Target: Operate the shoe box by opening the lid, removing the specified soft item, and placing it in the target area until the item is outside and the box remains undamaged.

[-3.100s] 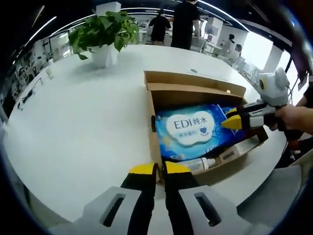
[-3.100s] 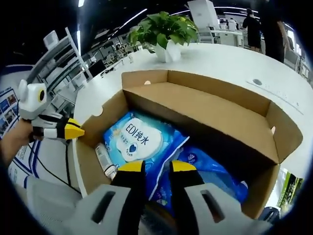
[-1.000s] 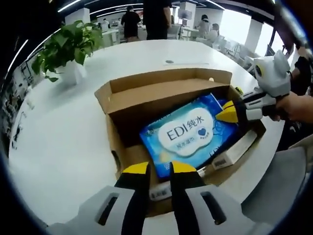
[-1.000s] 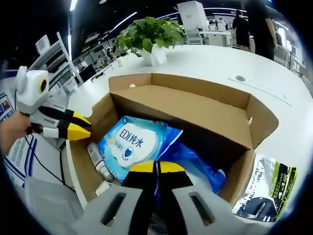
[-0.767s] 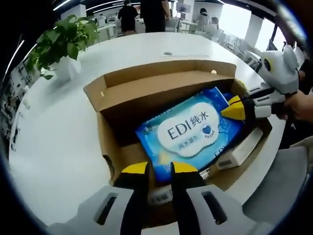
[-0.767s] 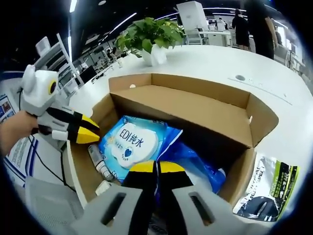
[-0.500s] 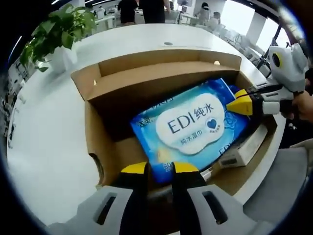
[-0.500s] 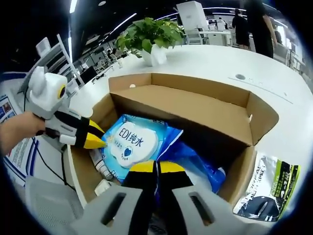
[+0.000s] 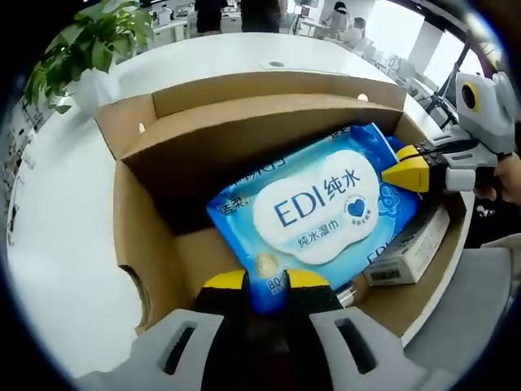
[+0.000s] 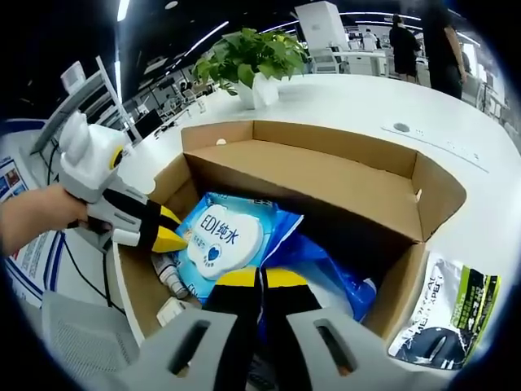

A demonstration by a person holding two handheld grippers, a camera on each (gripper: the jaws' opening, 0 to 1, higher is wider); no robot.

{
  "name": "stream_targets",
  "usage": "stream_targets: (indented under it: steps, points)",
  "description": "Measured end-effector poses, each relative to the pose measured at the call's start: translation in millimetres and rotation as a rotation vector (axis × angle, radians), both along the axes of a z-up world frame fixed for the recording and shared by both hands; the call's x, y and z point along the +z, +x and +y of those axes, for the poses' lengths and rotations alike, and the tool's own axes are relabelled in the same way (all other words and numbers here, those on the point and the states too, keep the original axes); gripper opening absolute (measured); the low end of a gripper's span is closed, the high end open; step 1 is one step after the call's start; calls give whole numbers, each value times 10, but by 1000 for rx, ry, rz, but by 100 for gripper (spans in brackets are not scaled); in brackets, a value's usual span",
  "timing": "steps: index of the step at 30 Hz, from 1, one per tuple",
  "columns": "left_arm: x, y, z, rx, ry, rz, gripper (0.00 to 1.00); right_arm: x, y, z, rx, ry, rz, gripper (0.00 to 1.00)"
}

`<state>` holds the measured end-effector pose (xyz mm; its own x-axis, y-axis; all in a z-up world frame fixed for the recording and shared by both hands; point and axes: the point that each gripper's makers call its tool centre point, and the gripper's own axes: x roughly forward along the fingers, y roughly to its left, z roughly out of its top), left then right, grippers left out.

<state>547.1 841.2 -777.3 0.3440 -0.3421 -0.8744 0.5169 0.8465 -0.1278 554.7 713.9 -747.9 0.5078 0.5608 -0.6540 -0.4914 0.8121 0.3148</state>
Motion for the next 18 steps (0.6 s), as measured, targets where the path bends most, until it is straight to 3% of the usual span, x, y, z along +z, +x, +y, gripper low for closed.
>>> stream_targets:
  steps: [5,12,18]
  points:
    - [-3,57,46,32,11,-32,2,-4,0,0,-7,-1,1,0]
    - [-23,64,37,51,14,-27,0,9,1,0,-28,12,11,0]
    - [60,74,56,64,-2,-46,0,79,3,-3,-33,12,-2,0]
